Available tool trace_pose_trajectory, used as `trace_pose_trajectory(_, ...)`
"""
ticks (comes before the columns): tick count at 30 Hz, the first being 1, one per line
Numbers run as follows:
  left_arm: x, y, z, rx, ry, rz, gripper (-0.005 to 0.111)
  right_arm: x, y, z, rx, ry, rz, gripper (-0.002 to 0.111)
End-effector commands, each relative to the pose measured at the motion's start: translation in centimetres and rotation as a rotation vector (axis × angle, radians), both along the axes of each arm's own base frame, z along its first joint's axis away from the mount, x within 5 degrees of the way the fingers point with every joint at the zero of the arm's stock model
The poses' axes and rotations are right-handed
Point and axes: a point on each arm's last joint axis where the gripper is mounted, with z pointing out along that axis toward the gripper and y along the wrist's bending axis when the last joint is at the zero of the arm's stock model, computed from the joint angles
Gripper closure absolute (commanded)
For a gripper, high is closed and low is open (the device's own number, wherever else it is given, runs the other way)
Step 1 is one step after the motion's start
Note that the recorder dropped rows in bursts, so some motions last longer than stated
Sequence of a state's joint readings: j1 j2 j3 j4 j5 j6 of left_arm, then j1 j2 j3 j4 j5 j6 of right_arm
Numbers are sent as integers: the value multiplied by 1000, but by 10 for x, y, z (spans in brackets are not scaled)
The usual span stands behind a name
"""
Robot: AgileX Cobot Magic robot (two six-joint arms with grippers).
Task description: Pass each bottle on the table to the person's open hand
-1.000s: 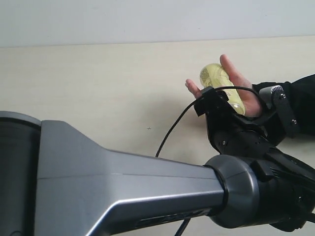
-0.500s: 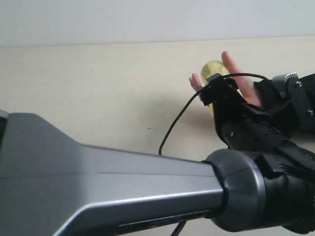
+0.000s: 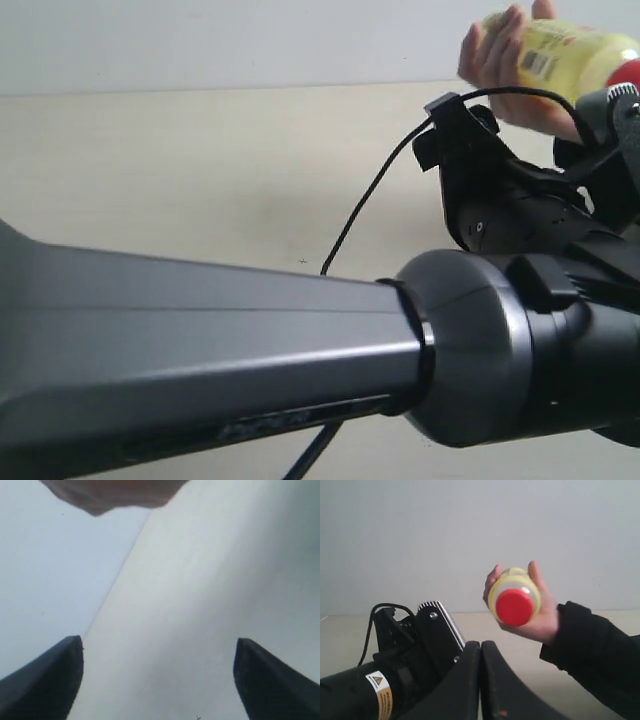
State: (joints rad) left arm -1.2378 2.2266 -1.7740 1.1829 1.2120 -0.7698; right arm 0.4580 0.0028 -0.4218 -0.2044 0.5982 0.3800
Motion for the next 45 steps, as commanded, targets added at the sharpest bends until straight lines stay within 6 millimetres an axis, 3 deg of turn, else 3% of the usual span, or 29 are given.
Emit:
trace_pose_trajectory(1,-5,6,31,-71,-40,4,58,-1,-1,2,-2,-11,-6,108)
trace_pose_trajectory(4,-6,10,48,-126,-54,14,107,-1,-1,2,-2,-11,-6,108)
trace_pose_trajectory(9,-8,16,65,-163,-65,16,107,-1,-1,2,-2,-11,-6,108)
trace_pose_trajectory(14,-14,35,72,-189,-76,36,107,-1,-1,2,-2,-11,-6,108)
trace_pose_trajectory(19,-26,68,78,-213,-61,29,107,-1,-1,2,-2,-11,-6,108)
trace_pose_trajectory(24,-45,104,86,-361,-8,-63,107,-1,-1,2,-2,-11,-6,108)
trace_pose_trajectory(32,-73,156,79,-528,31,-221,107,-1,-1,2,-2,-11,-6,108)
trace_pose_trajectory(38,-101,169,79,-723,193,-427,107,-1,-1,2,-2,-11,-6,108)
trace_pose_trajectory(45,-107,177,87,-789,225,-442,107,-1,-1,2,-2,-11,-6,108)
